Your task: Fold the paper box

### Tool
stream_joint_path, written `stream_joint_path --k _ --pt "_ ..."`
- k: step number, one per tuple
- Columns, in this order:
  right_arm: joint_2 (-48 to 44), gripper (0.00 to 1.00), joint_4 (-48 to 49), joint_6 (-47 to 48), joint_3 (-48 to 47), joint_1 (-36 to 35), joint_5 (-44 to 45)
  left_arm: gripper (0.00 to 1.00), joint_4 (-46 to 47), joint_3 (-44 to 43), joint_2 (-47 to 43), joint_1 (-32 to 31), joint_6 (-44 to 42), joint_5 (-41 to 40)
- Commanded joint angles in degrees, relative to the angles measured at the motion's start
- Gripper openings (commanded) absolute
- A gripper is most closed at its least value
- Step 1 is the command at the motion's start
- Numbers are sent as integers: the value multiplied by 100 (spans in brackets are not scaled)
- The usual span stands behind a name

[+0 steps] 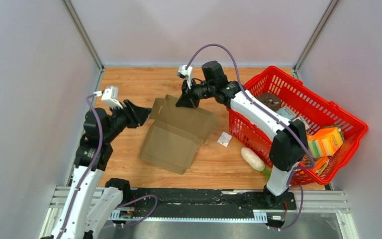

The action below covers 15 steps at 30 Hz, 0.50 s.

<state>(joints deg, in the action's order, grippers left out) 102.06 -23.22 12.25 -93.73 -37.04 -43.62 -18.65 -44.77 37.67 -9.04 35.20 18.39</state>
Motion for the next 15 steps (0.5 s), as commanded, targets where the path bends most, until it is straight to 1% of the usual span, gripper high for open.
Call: stream_joint_path --k 1,2,3,4,5,7,9,11,12,15 --pt "42 0 -77 163 -268 -40 81 54 -612 -1231 670 -220 -856 209" --pt "42 0 -112 172 -268 -40 99 54 -744 -1479 837 -447 -961 95" --pt "51 0 -121 181 -277 -49 125 54 -1067 -1716 1195 -554 -1076 -62" --pt "51 0 -121 181 -286 -49 134 54 -1209 -2137 1373 -651 -1259 -307" --pt "59 0 -156 190 -286 -49 134 54 -1324 -2315 1540 -791 -1331 -371" --pt "68 0 -156 190 -295 -49 134 54 -1562 -2666 1936 -880 -1437 -529" --pt "86 0 -156 190 -312 -49 108 54 -1650 -2799 2190 -1099 -1577 -661" --pt "103 0 -165 181 -347 -58 99 54 -1720 -2975 2341 -1275 -1691 -986" --pt "130 0 -165 181 -365 -67 99 54 -1799 -3037 2489 -1467 -1788 -1109" --pt "191 0 -218 190 -418 -76 99 50 -1922 -3204 2692 -1662 -1929 -1574"
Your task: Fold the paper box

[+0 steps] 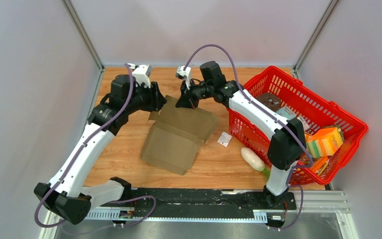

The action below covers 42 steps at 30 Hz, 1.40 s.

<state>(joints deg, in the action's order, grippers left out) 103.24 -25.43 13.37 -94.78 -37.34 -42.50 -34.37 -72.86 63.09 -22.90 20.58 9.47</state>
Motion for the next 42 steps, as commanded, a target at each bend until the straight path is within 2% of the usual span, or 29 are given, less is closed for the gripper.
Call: stream_joint_path --k 1,5,13,20,29,30,31,32,33,35,37,38,40,42 --pt "82 0 -6 87 -321 -45 -13 49 -334 -404 186 -355 -484 -849" --pt "82 0 -41 96 -339 -62 5 47 -167 -343 212 -505 -572 -930" --pt "73 0 -76 131 -357 -72 102 42 -395 -545 511 -936 -932 -1913" --pt "65 0 -94 140 -357 -98 102 37 -369 -536 660 -1129 -1038 -2125" --pt "82 2 -94 96 -383 -98 453 10 113 -89 643 -1156 -977 -2397" --pt "100 8 -111 79 -400 -106 627 7 219 138 547 -1156 -968 -2424" --pt "108 22 -103 -17 -409 -98 777 6 351 280 494 -1156 -951 -2459" --pt "152 48 -155 -79 -444 -106 952 5 657 429 433 -1156 -916 -2485" --pt "179 55 -225 -132 -575 -107 1285 4 816 735 319 -1156 -837 -2512" --pt "301 65 -506 -430 -786 -98 1743 2 1246 1009 230 -1156 -740 -2626" --pt "389 70 -952 -589 -1173 -106 2288 0 1528 1405 125 -1156 -608 -2775" --pt "425 79 -1059 -868 -1261 -115 2542 0 1799 1528 81 -1156 -538 -2802" --pt "442 81 -1348 -1299 -1594 -115 3692 0 2038 1879 46 -1156 -467 -2924" --pt "443 83 -1630 -2265 -1850 -115 4640 0 2478 2256 -16 -1156 -292 -3056"
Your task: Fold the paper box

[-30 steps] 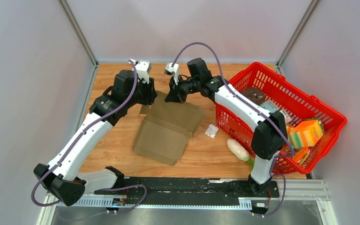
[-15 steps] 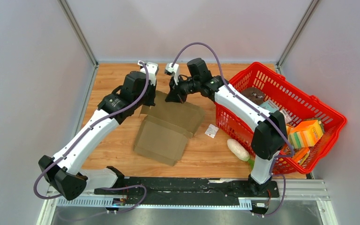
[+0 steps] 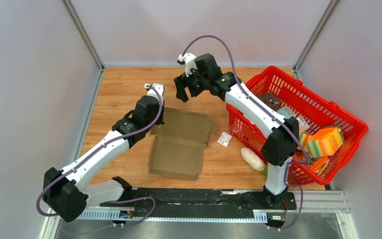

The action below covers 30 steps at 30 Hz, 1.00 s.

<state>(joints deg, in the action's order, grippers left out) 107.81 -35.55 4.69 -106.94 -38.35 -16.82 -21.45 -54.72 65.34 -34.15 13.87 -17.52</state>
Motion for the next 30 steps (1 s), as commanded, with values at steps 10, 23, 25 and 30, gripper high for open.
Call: stream_joint_path --k 10,23,25,30 --pt "-1315 86 663 -6223 1895 -164 1558 0 3137 2148 -865 -30 898 -1015" --pt "-1130 85 -726 -7638 1429 -1342 3774 0 3674 3116 -1839 -30 1144 -1324" --pt "-1209 83 -481 -7947 1666 -1351 3545 0 3710 3248 -1946 -30 1144 -1298" --pt "-1324 80 100 -9228 2141 -1368 3327 0 3771 3476 -2201 -30 1188 -1211"
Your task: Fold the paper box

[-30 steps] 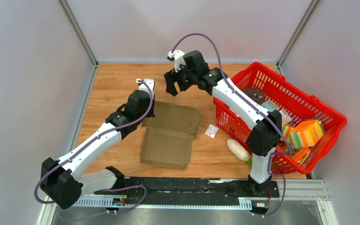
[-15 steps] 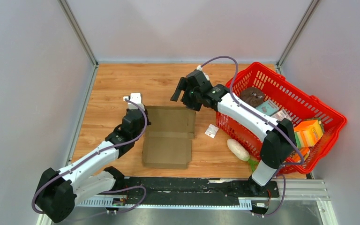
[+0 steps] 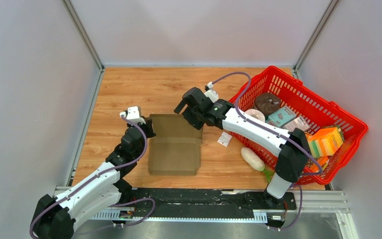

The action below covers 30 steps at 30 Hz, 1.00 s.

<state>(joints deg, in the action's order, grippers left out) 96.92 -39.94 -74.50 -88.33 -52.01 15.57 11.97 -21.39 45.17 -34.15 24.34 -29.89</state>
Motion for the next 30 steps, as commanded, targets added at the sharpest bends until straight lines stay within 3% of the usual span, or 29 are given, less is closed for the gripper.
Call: stream_joint_path --k 1,6,10,13,17,19,22,30 --pt "-209 78 645 -1443 308 -2 60 0 482 187 -219 -30 133 62" --pt "46 71 742 -2147 343 -29 -63 0 658 380 -342 -21 141 97" --pt "299 59 989 -2411 265 -73 -89 0 860 521 -394 -30 141 158" --pt "590 58 682 -2411 -138 -99 -247 0 1044 609 -430 -30 133 212" --pt "652 56 856 -2665 0 -169 -300 0 1150 697 -465 -30 133 194" --pt "661 46 979 -2728 114 -178 -327 0 1194 724 -482 -21 124 203" --pt "670 40 997 -2745 115 -178 -300 0 1212 750 -491 -30 124 185" --pt "705 34 1085 -2780 238 -169 -265 0 1343 847 -527 -30 115 185"
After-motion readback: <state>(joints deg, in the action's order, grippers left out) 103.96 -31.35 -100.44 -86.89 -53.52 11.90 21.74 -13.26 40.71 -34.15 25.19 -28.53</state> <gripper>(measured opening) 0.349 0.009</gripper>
